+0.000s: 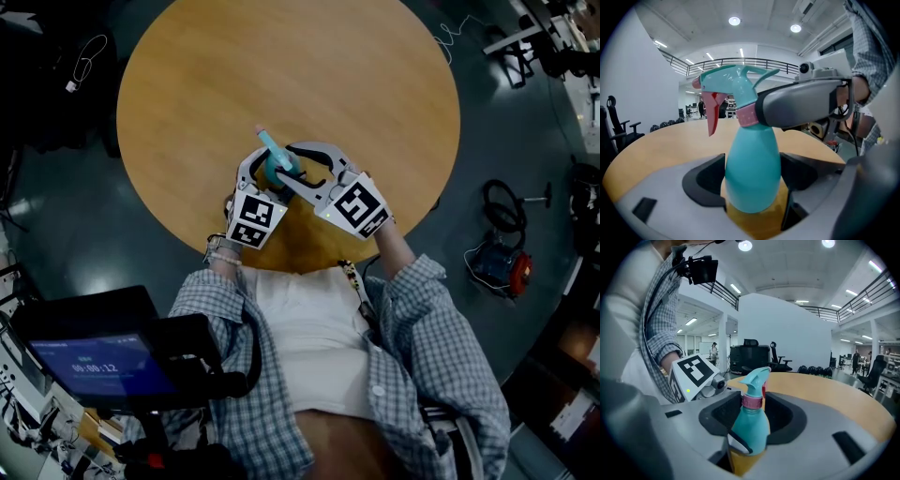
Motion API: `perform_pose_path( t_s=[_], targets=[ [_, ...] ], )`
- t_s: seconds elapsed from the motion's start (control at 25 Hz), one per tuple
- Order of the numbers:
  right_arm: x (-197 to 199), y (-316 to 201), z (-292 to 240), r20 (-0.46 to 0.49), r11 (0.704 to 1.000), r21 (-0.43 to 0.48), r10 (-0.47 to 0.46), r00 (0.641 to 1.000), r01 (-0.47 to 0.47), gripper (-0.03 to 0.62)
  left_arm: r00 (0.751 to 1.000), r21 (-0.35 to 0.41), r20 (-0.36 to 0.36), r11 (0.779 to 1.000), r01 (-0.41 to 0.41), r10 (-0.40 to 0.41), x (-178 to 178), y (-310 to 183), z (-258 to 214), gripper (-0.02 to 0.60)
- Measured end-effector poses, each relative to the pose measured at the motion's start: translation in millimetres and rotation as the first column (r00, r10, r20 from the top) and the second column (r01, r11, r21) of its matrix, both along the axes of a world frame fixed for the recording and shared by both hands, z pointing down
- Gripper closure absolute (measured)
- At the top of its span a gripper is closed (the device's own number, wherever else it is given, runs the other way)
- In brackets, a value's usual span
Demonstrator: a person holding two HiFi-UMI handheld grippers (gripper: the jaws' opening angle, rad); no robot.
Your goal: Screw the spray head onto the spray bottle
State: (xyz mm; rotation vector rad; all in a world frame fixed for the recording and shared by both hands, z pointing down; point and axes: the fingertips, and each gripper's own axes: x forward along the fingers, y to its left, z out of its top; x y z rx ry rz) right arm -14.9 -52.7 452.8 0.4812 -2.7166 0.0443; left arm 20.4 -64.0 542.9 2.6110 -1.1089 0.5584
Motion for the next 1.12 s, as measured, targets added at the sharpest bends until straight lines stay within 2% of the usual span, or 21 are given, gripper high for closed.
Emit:
perform_pose_path(
  t_s=[0.04,0.16,0.28,0.52,0.72,0.8,0.88,0.96,1.0,1.12],
  targets=[
    [-2,1,1,-0.013,1.0,0.009,-0.014,1.0,0.014,0.459,1.0,-0.002,0.002,1.0,-0.001,0.001,0,0,0,0.218],
    [-3,4,1,-0.036,0.998,0.066,-0.014,0.999,0.016,0.467,1.0,-0.004,0.003,1.0,0.003,-0.003,-1,1,-1,0.218],
    [1,5,-2,0.008,0.993,0.087,0.075,0.997,-0.076,0.467,1.0,-0.002,-0.003,1.0,0.017,-0.017,-1,1,-5,0.218],
    [8,3,-2,0.115,0.963,0.015,0.267,0.957,-0.271,0.467,1.0,-0.008,-0.012,1.0,0.029,-0.029,-2,-1,-10,0.218],
    [7,1,-1,0.096,0.939,0.057,0.332,0.938,-0.338,0.467,1.0,-0.005,0.005,1.0,0.024,-0.024,-1,-1,-6,0.218],
    [6,0,0,0.046,0.922,0.081,0.377,0.925,-0.38,0.468,1.0,-0.001,0.016,1.0,0.021,-0.021,0,0,-2,0.218],
    [7,0,1,0.005,0.887,0.098,0.453,0.891,-0.452,0.468,1.0,0.009,0.022,1.0,0.022,-0.022,1,1,-1,0.218],
    [9,0,2,-0.007,0.852,0.102,0.516,0.856,-0.513,0.468,1.0,0.017,0.015,1.0,0.026,-0.026,2,1,-1,0.219],
    [10,0,2,-0.003,0.846,0.097,0.527,0.85,-0.524,0.468,1.0,0.017,0.013,0.999,0.027,-0.027,2,2,-1,0.219],
    [10,0,3,-0.004,0.872,0.081,0.485,0.874,-0.484,0.467,0.999,0.019,0.03,1.0,0.017,-0.018,3,2,0,0.219]
  ],
)
